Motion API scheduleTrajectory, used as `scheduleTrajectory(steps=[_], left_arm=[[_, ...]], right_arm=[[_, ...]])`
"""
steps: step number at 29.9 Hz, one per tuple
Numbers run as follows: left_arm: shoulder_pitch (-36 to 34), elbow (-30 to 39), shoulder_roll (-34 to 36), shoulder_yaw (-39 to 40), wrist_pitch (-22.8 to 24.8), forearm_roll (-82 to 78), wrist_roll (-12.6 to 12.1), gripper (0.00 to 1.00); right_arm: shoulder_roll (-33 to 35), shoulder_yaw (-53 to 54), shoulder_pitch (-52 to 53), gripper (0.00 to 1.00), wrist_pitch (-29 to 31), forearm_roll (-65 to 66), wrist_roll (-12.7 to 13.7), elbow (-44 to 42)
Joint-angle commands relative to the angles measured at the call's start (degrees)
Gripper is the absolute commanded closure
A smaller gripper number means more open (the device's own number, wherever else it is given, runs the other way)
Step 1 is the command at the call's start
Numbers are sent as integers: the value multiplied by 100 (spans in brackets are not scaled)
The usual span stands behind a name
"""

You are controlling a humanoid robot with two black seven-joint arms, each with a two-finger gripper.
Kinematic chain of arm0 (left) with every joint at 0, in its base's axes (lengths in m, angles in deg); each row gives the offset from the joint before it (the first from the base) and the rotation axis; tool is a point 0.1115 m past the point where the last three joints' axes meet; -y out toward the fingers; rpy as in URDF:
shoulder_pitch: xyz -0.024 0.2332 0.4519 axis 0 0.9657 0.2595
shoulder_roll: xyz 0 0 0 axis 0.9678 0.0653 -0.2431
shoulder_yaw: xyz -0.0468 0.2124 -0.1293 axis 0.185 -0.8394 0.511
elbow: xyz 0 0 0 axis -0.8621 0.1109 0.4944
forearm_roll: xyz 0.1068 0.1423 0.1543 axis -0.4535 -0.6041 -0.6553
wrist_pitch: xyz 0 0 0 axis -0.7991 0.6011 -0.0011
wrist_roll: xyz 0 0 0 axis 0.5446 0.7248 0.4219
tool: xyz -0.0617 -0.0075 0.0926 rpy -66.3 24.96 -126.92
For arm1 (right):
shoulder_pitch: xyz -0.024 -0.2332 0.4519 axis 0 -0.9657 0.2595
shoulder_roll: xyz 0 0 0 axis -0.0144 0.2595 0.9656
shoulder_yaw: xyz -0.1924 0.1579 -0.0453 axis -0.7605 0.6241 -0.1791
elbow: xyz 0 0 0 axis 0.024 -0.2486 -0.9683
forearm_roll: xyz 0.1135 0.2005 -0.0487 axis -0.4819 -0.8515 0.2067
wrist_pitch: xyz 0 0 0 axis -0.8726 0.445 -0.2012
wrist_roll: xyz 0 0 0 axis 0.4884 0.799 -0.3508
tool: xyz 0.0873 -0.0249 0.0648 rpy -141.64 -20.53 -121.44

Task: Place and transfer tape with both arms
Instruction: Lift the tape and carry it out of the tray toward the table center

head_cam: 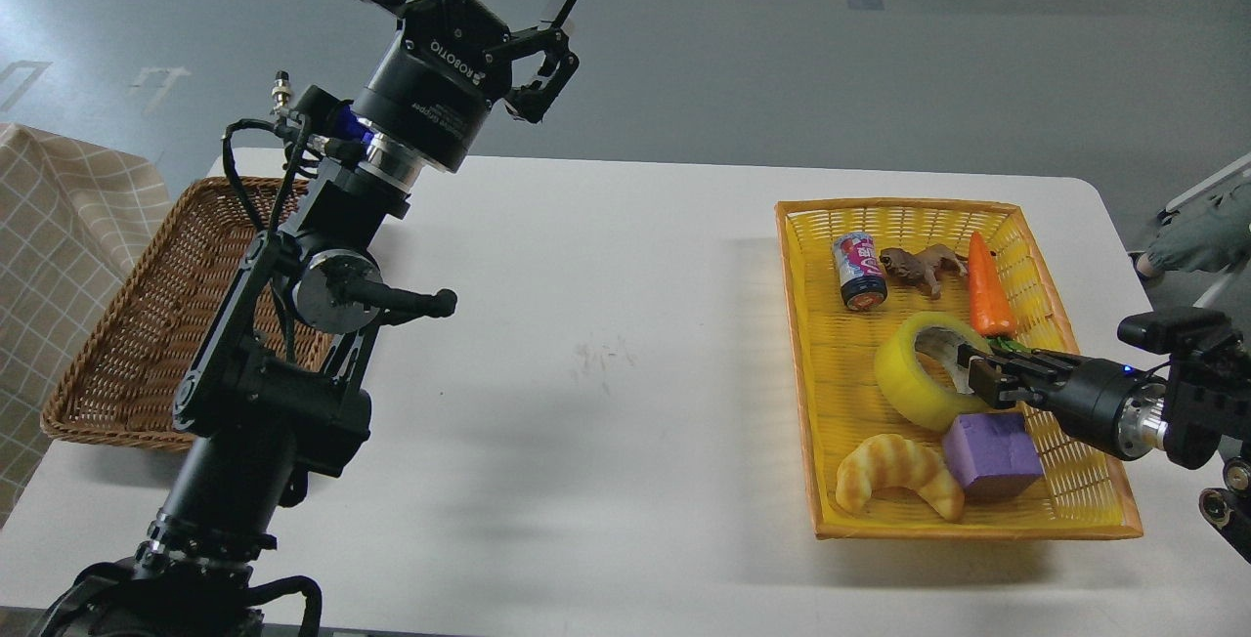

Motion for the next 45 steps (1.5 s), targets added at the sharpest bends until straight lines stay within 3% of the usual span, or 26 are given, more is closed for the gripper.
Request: scheduleTrajectory(steps=[1,15,28,45], left_arm=[[-11,9,0,0,4,-2,1,2],[-11,9,0,9,-5,-2,1,2],[-11,9,0,17,-5,-2,1,2],[-2,9,0,26,4,-2,9,2]], right_arm=[[97,27,112,87,11,-140,-5,103],[273,-35,1711,88,512,-229,-5,455],[-964,-1879,3592,88,688,-167,4,17],[-2653,-2663,4156,88,662,-132,48,-1223]])
